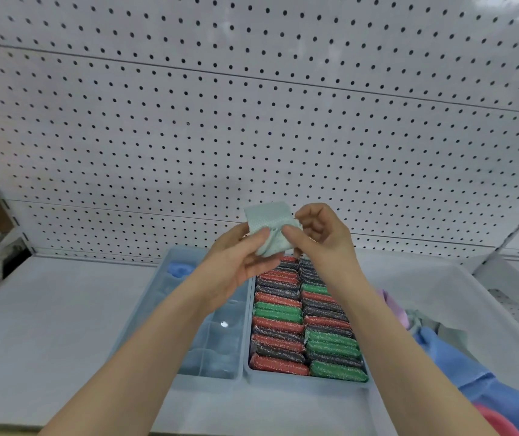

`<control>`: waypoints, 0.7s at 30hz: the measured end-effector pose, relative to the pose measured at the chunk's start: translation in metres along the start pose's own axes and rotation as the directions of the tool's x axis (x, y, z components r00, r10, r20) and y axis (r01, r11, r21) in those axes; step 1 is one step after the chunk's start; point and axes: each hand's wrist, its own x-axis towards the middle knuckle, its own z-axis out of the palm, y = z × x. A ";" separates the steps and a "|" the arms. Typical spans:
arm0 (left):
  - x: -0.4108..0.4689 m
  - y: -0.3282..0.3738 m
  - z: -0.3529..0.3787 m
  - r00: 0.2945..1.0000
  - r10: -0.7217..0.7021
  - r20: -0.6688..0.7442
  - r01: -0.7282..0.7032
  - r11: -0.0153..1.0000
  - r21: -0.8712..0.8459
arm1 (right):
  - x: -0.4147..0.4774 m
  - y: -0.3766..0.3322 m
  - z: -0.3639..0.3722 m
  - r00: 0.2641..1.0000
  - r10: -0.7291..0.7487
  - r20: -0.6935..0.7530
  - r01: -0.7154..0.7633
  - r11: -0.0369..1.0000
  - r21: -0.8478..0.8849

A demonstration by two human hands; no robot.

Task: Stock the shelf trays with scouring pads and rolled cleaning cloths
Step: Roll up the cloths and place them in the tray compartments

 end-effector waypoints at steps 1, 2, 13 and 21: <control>0.000 -0.001 0.000 1.000 -0.015 -0.006 0.015 1.000 -0.024 | -0.001 0.000 0.000 1.000 -0.021 0.012 0.021 1.000 -0.002; 0.000 -0.002 -0.001 0.999 -0.028 -0.015 0.028 0.999 -0.047 | -0.002 -0.001 -0.001 0.999 -0.034 0.028 0.034 0.999 -0.009; -0.001 -0.001 -0.007 0.979 -0.167 -0.113 0.158 0.984 -0.083 | -0.008 -0.005 -0.003 0.998 -0.044 0.044 0.044 0.999 0.006; 0.004 -0.025 0.000 0.962 0.038 -0.271 0.022 0.976 0.216 | -0.009 0.005 -0.002 0.998 -0.021 0.057 0.030 0.987 -0.158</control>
